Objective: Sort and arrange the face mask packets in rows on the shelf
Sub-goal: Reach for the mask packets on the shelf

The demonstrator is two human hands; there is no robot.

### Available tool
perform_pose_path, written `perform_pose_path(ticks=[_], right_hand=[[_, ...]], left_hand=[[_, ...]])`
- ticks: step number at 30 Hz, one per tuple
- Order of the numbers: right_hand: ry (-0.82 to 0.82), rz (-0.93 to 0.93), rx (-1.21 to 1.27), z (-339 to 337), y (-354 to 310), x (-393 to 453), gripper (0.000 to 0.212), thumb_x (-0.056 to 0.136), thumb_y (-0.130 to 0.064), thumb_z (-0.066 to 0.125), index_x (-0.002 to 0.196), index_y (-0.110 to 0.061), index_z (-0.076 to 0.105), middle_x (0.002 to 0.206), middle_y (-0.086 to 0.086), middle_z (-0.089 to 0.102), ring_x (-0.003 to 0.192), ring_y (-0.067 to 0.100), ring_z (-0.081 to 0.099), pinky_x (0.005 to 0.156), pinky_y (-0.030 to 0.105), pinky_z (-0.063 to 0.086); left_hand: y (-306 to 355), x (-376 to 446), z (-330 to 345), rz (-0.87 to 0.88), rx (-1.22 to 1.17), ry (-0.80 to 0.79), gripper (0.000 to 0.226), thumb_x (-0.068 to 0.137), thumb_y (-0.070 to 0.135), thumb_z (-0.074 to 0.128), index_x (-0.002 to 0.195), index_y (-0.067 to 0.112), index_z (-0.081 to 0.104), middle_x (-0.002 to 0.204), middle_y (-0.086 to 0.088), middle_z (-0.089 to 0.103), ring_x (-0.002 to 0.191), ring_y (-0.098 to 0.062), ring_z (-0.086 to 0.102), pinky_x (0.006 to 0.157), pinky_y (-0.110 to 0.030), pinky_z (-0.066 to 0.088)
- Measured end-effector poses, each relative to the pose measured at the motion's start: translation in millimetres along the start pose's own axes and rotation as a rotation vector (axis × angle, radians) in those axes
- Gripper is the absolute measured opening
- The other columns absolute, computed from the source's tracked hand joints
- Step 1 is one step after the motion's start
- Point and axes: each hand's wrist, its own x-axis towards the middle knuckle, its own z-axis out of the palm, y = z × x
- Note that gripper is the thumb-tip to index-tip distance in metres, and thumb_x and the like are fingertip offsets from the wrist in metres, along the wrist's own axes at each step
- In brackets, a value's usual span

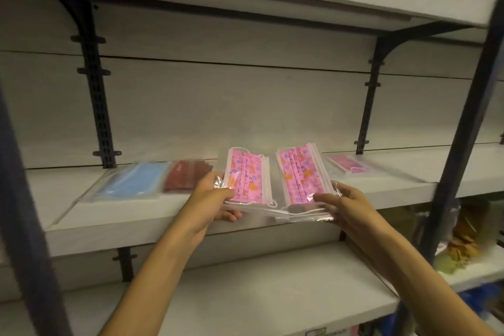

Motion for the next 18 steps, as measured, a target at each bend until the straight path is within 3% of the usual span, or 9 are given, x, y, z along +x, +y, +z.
perform_pose_path(ticks=[6,9,13,16,18], right_hand=[[0.009,-0.001,-0.018,-70.5,-4.1,58.3,0.024,0.091,0.0,0.064,0.114,-0.007,0.066,0.101,0.014,0.076,0.096,0.037,0.072,0.088,0.048,0.056],[-0.01,0.005,-0.045,-114.5,-7.1,88.2,0.019,0.091,-0.001,0.065,0.106,-0.013,0.067,0.095,0.009,0.078,0.09,0.029,0.075,0.081,0.038,0.06],[0.013,0.004,-0.125,-177.2,-8.0,137.6,0.015,0.092,-0.003,0.064,0.103,-0.015,0.066,0.094,0.009,0.077,0.092,0.031,0.074,0.086,0.045,0.058],[0.016,-0.004,-0.205,-215.2,-7.2,171.3,0.013,0.094,-0.004,0.062,0.1,-0.014,0.064,0.091,0.007,0.074,0.083,0.023,0.073,0.07,0.031,0.057],[0.003,-0.031,-0.256,-232.4,-5.7,190.0,0.014,0.093,-0.002,0.062,0.103,-0.011,0.063,0.093,0.009,0.073,0.082,0.023,0.071,0.07,0.03,0.057]], left_hand=[[-1.9,38.8,68.7,0.02,0.08,0.069,0.024,0.096,-0.001,0.05,0.117,0.009,0.053,0.081,-0.001,0.077,0.055,-0.024,0.068,0.04,-0.023,0.033],[-0.2,56.8,112.2,0.014,0.068,0.118,0.02,0.095,-0.001,0.05,0.113,0.008,0.054,0.086,-0.007,0.077,0.058,-0.026,0.071,0.039,-0.023,0.036],[2.9,76.3,165.8,0.021,0.018,0.211,0.016,0.095,-0.001,0.052,0.104,0.012,0.054,0.093,-0.01,0.076,0.058,-0.026,0.071,0.038,-0.02,0.039],[4.2,89.3,196.9,0.018,0.004,0.254,0.019,0.095,-0.001,0.052,0.107,0.013,0.055,0.096,-0.009,0.076,0.059,-0.027,0.072,0.038,-0.021,0.039],[3.8,99.5,211.9,0.019,-0.001,0.284,0.022,0.094,-0.001,0.053,0.111,0.013,0.055,0.098,-0.01,0.076,0.06,-0.027,0.072,0.037,-0.022,0.039]])
